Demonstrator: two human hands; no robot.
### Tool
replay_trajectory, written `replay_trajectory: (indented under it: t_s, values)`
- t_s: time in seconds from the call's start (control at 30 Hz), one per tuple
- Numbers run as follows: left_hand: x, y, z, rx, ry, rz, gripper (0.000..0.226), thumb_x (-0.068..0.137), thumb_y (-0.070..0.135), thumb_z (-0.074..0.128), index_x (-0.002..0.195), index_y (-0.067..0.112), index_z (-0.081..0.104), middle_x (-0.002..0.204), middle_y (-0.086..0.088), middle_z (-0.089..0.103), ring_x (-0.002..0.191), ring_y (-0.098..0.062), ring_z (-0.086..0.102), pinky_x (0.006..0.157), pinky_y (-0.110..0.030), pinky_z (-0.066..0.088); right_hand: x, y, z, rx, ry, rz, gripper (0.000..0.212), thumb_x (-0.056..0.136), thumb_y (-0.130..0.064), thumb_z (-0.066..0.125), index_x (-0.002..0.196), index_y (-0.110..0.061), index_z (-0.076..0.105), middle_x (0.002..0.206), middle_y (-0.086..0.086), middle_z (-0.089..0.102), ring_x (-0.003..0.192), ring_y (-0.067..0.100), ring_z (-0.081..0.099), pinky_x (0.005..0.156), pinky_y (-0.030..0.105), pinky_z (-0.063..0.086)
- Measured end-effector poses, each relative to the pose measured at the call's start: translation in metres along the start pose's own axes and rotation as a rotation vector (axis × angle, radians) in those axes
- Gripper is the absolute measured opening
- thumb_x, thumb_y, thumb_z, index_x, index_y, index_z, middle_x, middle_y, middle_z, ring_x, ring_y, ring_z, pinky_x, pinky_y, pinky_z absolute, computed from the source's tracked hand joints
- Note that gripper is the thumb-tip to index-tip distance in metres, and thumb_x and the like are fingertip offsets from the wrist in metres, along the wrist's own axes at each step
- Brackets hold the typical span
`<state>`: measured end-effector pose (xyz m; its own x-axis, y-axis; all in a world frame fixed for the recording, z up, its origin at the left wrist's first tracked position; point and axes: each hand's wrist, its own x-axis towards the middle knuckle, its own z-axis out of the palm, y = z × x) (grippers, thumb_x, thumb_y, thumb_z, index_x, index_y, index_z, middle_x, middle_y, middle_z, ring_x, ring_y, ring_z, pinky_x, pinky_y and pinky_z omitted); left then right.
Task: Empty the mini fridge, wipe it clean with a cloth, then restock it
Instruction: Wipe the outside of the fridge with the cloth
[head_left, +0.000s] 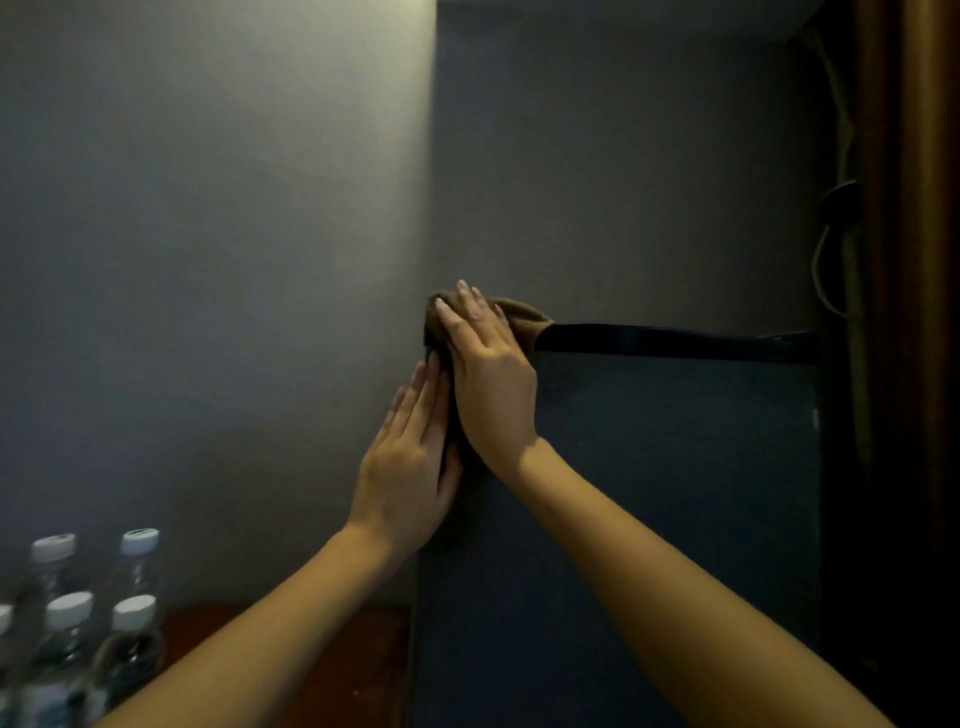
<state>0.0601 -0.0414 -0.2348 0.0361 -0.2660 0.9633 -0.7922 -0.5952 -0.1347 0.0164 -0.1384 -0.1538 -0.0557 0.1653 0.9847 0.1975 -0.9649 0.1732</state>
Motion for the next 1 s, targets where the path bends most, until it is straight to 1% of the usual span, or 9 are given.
replay_trajectory:
  t_s: [0.1, 0.2, 0.33, 0.4, 0.53, 0.6, 0.7, 0.87, 1.0]
  values:
    - [-0.011, -0.007, -0.007, 0.003, 0.0, -0.057, 0.064, 0.096, 0.029, 0.033, 0.152, 0.003, 0.016, 0.161, -0.01, 0.012, 0.149, -0.019, 0.009, 0.121, -0.035, 0.016, 0.007, 0.005, 0.001, -0.007, -0.11, -0.193, 0.038, 0.091, -0.001, 0.061, 0.127, -0.011, 0.063, 0.142, 0.012, 0.051, 0.135, 0.025, 0.045, 0.111, 0.04, 0.038]
    - [-0.011, -0.003, -0.01, -0.015, 0.005, -0.106, 0.064, 0.097, 0.03, 0.032, 0.152, 0.004, 0.014, 0.16, -0.012, 0.012, 0.149, -0.019, 0.008, 0.121, -0.035, 0.015, 0.014, 0.024, -0.014, -0.036, -0.29, -0.468, 0.038, 0.092, -0.003, 0.057, 0.128, -0.014, 0.062, 0.144, 0.01, 0.049, 0.137, 0.025, 0.042, 0.115, 0.037, 0.031]
    - [-0.015, 0.002, -0.008, -0.036, -0.046, 0.023, 0.064, 0.096, 0.028, 0.037, 0.151, 0.002, 0.018, 0.16, -0.013, 0.014, 0.148, -0.022, 0.013, 0.12, -0.034, 0.017, 0.031, 0.064, -0.052, -0.072, -0.504, -0.758, 0.038, 0.098, -0.013, 0.044, 0.133, -0.016, 0.058, 0.146, 0.007, 0.047, 0.138, 0.022, 0.039, 0.115, 0.033, 0.03]
    - [-0.015, 0.003, -0.006, -0.039, -0.048, 0.049, 0.062, 0.096, 0.027, 0.038, 0.15, 0.002, 0.021, 0.16, -0.012, 0.014, 0.148, -0.021, 0.014, 0.12, -0.034, 0.017, 0.04, 0.079, -0.065, -0.09, -0.46, -0.667, 0.036, 0.097, -0.012, 0.047, 0.13, -0.017, 0.061, 0.143, 0.005, 0.051, 0.134, 0.02, 0.045, 0.111, 0.034, 0.038]
    - [-0.013, 0.006, -0.001, -0.037, -0.016, 0.02, 0.061, 0.096, 0.025, 0.038, 0.15, 0.0, 0.024, 0.16, -0.013, 0.014, 0.149, -0.021, 0.013, 0.12, -0.032, 0.016, 0.048, 0.083, -0.081, 0.032, -0.035, -0.099, 0.033, 0.09, -0.005, 0.06, 0.122, -0.011, 0.065, 0.126, 0.009, 0.061, 0.113, 0.02, 0.059, 0.094, 0.034, 0.051]
    - [-0.014, 0.007, 0.002, -0.003, -0.018, 0.016, 0.063, 0.095, 0.026, 0.038, 0.15, 0.0, 0.022, 0.161, -0.013, 0.012, 0.149, -0.022, 0.012, 0.12, -0.031, 0.015, 0.041, 0.074, -0.087, 0.009, -0.053, -0.191, 0.038, 0.085, -0.006, 0.064, 0.122, -0.013, 0.062, 0.119, 0.007, 0.06, 0.105, 0.021, 0.059, 0.084, 0.032, 0.052]
    - [-0.015, 0.007, 0.006, 0.025, 0.001, 0.004, 0.065, 0.095, 0.028, 0.038, 0.151, 0.0, 0.021, 0.161, -0.013, 0.012, 0.148, -0.024, 0.014, 0.12, -0.031, 0.014, 0.027, 0.058, -0.079, -0.04, -0.234, -0.544, 0.03, 0.086, -0.007, 0.06, 0.114, -0.014, 0.067, 0.115, 0.004, 0.064, 0.106, 0.022, 0.058, 0.084, 0.032, 0.051]
    - [-0.016, 0.006, 0.01, 0.026, 0.029, 0.01, 0.065, 0.095, 0.029, 0.04, 0.15, -0.001, 0.021, 0.16, -0.014, 0.013, 0.148, -0.024, 0.016, 0.121, -0.032, 0.015, 0.018, 0.055, -0.059, -0.046, -0.308, -0.597, 0.03, 0.092, -0.012, 0.051, 0.116, -0.013, 0.07, 0.12, 0.003, 0.066, 0.109, 0.024, 0.057, 0.091, 0.036, 0.052]
    - [-0.016, 0.004, 0.01, 0.036, 0.03, 0.035, 0.066, 0.095, 0.028, 0.041, 0.15, -0.002, 0.021, 0.16, -0.015, 0.013, 0.148, -0.024, 0.014, 0.12, -0.034, 0.019, 0.015, 0.07, -0.075, -0.147, -0.31, -0.649, 0.032, 0.091, -0.007, 0.047, 0.112, -0.012, 0.072, 0.12, 0.003, 0.066, 0.096, 0.026, 0.06, 0.081, 0.035, 0.053]
